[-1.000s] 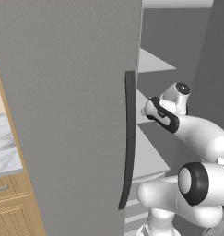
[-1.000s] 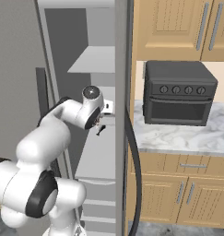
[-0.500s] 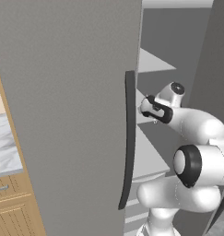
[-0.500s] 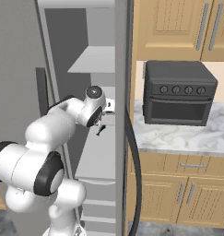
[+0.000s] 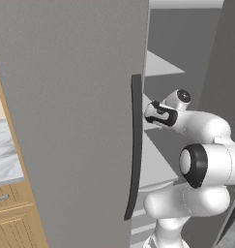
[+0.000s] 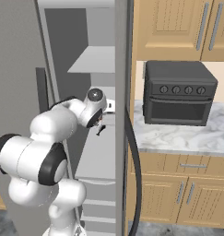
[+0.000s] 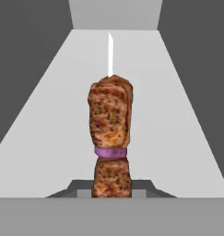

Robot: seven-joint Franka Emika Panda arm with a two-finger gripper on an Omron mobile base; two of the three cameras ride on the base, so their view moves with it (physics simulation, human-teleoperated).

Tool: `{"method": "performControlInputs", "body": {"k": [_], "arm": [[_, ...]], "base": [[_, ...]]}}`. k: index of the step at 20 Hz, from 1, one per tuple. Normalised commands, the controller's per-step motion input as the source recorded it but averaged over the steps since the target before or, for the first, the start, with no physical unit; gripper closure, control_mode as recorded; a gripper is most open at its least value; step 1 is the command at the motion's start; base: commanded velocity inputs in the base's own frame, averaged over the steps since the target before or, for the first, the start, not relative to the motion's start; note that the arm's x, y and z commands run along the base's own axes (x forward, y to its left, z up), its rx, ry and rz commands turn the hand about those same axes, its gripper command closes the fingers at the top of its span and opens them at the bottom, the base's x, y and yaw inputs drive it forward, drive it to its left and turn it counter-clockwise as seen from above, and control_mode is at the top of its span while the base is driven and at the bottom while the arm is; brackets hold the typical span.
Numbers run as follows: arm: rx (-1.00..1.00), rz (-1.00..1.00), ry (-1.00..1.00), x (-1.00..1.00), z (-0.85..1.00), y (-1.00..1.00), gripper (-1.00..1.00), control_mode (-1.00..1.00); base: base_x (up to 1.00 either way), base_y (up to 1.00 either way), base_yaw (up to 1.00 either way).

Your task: Store the kebab skewer in the freezer for long-term storage. Close the freezer door after placing the cooked food.

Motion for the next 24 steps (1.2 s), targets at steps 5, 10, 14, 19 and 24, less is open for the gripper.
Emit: {"method": "performControlInputs", "body": {"k": [5,10,14,19,24], "arm": [[0.00,0.00,0.00,0.33,-0.03,0.00,1.00,-1.00],[0.00,0.00,0.00,0.29,-0.01,0.00,1.00,-1.00],[0.00,0.00,0.00,0.20,-0.01,0.00,-1.00,-1.00],[0.00,0.00,0.00,0.09,0.00,0.01,-1.00,-1.00],[0.00,0.00,0.00,0.04,0.00,0.00,-1.00,-1.00]], "base": [[0.00,0.00,0.00],[0.00,0.00,0.00],[0.00,0.00,0.00],[0.00,0.00,0.00],[0.00,0.00,0.00]]}}
